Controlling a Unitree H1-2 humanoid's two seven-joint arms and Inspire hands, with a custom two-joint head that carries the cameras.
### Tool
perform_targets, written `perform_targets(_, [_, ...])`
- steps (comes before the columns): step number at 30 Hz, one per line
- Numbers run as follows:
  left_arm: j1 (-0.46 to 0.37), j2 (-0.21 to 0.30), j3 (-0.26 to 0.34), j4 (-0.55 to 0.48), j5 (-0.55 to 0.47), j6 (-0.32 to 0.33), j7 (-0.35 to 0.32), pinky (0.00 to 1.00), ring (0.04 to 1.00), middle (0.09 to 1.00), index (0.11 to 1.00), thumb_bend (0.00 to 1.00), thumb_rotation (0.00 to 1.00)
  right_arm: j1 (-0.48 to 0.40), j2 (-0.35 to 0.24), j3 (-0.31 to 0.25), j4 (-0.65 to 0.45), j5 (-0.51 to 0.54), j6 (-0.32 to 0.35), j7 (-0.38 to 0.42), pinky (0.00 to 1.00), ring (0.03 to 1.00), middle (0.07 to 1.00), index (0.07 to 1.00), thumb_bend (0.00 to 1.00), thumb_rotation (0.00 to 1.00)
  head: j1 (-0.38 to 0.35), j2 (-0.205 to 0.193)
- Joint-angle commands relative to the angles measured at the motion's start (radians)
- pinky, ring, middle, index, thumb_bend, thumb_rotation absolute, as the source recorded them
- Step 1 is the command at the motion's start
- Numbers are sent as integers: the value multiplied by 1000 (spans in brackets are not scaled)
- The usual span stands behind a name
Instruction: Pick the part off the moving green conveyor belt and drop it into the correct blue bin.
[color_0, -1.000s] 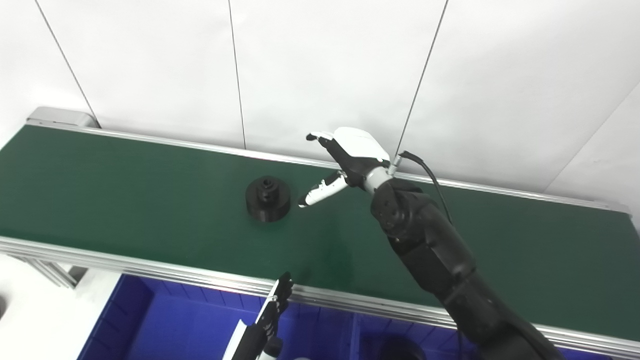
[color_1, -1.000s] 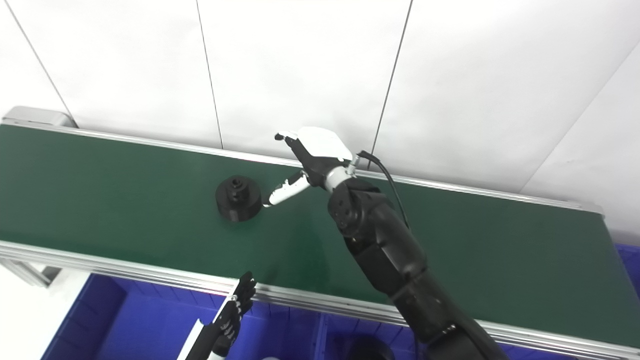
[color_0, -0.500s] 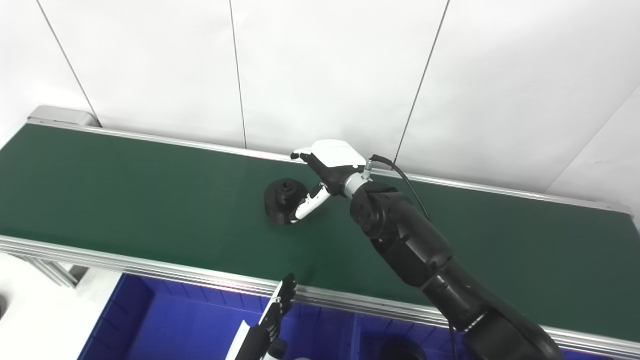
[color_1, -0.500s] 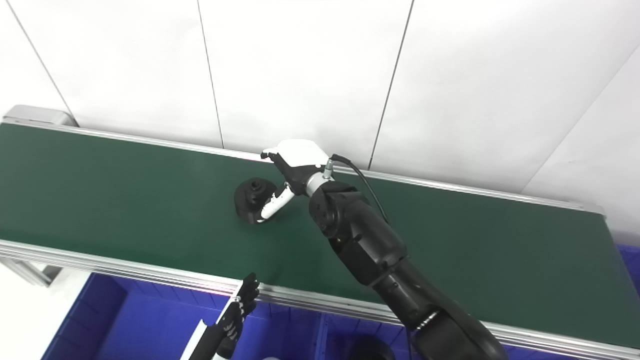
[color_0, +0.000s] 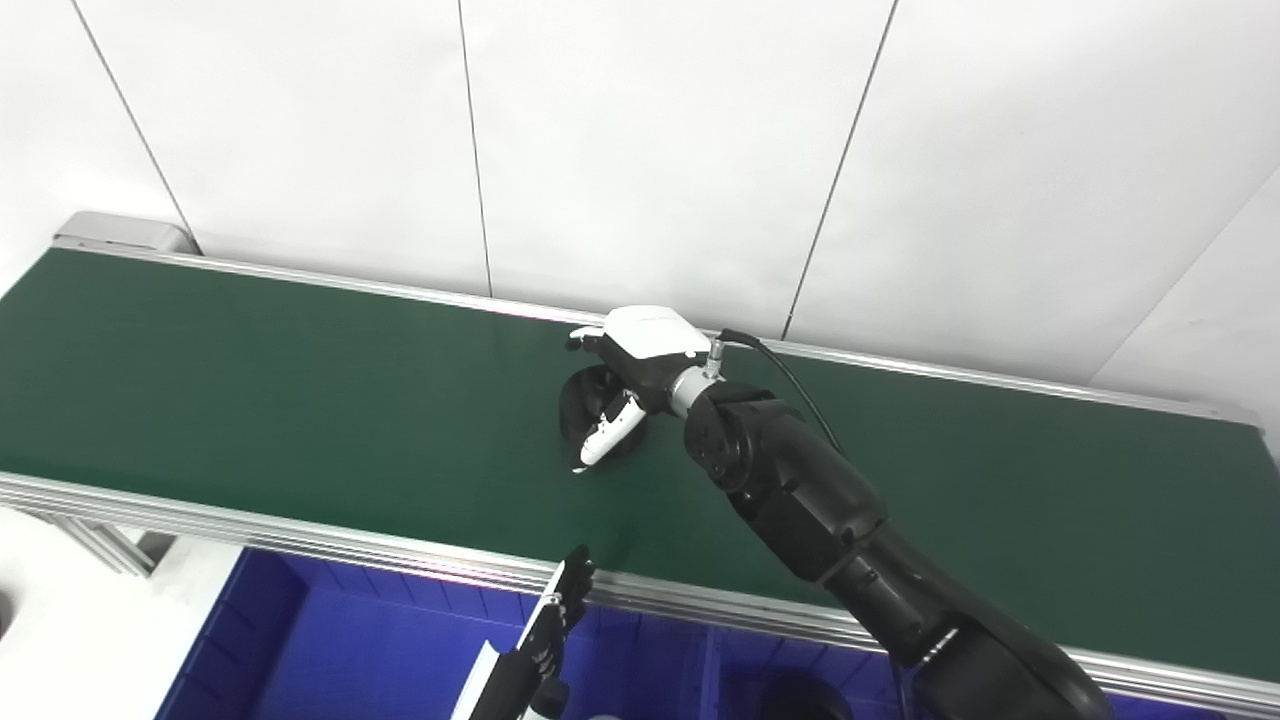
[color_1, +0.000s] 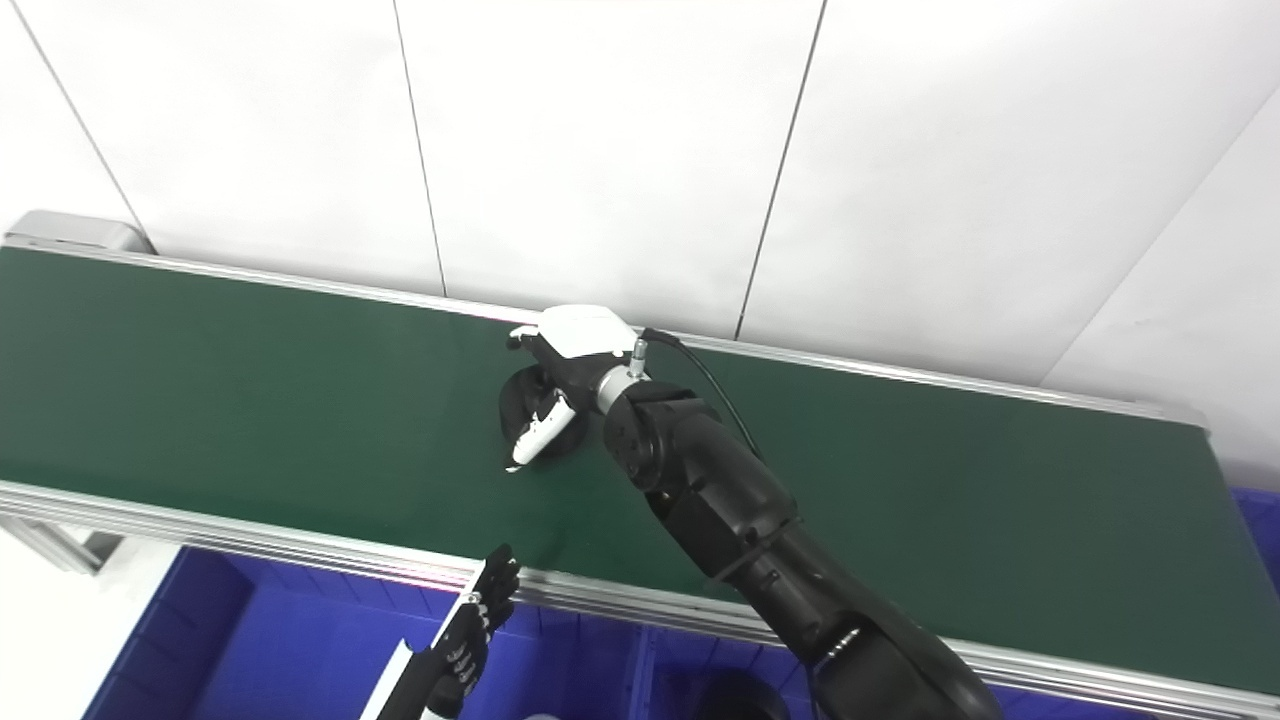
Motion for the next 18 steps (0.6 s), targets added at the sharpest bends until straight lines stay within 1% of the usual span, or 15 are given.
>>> perform_targets(1, [9,-32,-21,-12,7,-35,7,1000,998,993,1000,838,1000,-27,7,-16,-8,4,-52,-61,625,783,861,855,1000,321,2,3])
perform_targets(2, [10,-32,-22,-14,7,-34,7,1000,998,990,1000,845,1000,-24,4,-10,0,-6,-59,-82,599,768,852,843,1000,310,1,4])
perform_targets(3, [10,-30,-23,-16,9,-33,7,1000,999,992,1000,849,1000,-23,-1,1,7,-24,-64,-101,556,733,841,832,993,298,0,5])
perform_targets(5, [10,-28,-23,-17,13,-36,7,995,998,993,1000,849,1000,-26,-11,26,19,-58,-69,-127,450,610,770,805,918,233,-1,7])
perform_targets(6, [11,-27,-23,-21,12,-31,6,996,999,992,1000,850,1000,-33,-21,60,29,-111,-52,-132,396,525,658,767,781,140,-1,9])
perform_targets(7, [12,-26,-22,-24,11,-28,5,997,999,992,1000,850,1000,-39,-27,83,35,-148,-39,-133,382,502,623,755,738,112,-2,10])
perform_targets(8, [13,-26,-22,-27,11,-24,6,999,1000,992,1000,851,1000,-47,-33,107,37,-186,-17,-118,355,457,555,732,653,57,-3,11])
perform_targets(9, [14,-26,-21,-29,11,-21,6,1000,1000,991,1000,849,1000,-52,-36,122,38,-211,-3,-105,332,434,538,679,579,23,-4,12])
perform_targets(11, [17,-26,-21,-37,14,-10,8,1000,1000,991,1000,850,1000,-63,-37,145,36,-265,46,-48,323,421,536,637,539,5,-6,14])
perform_targets(12, [17,-26,-21,-39,14,-7,7,1000,1000,993,1000,847,1000,-69,-36,156,35,-294,74,-16,322,412,531,557,521,1,-8,16])
perform_targets(13, [17,-25,-21,-40,15,-6,6,1000,1000,994,1000,843,1000,-72,-36,162,33,-315,92,6,325,413,536,531,517,0,-8,16])
perform_targets(14, [16,-23,-21,-41,13,-4,3,1000,1000,997,1000,844,1000,-73,-35,164,28,-330,107,26,329,415,541,512,514,0,-12,16])
perform_targets(18, [10,-17,-21,-41,-1,2,-9,1000,1000,1000,1000,838,1000,-74,-40,163,-4,-366,135,112,354,421,546,506,512,0,-16,18])
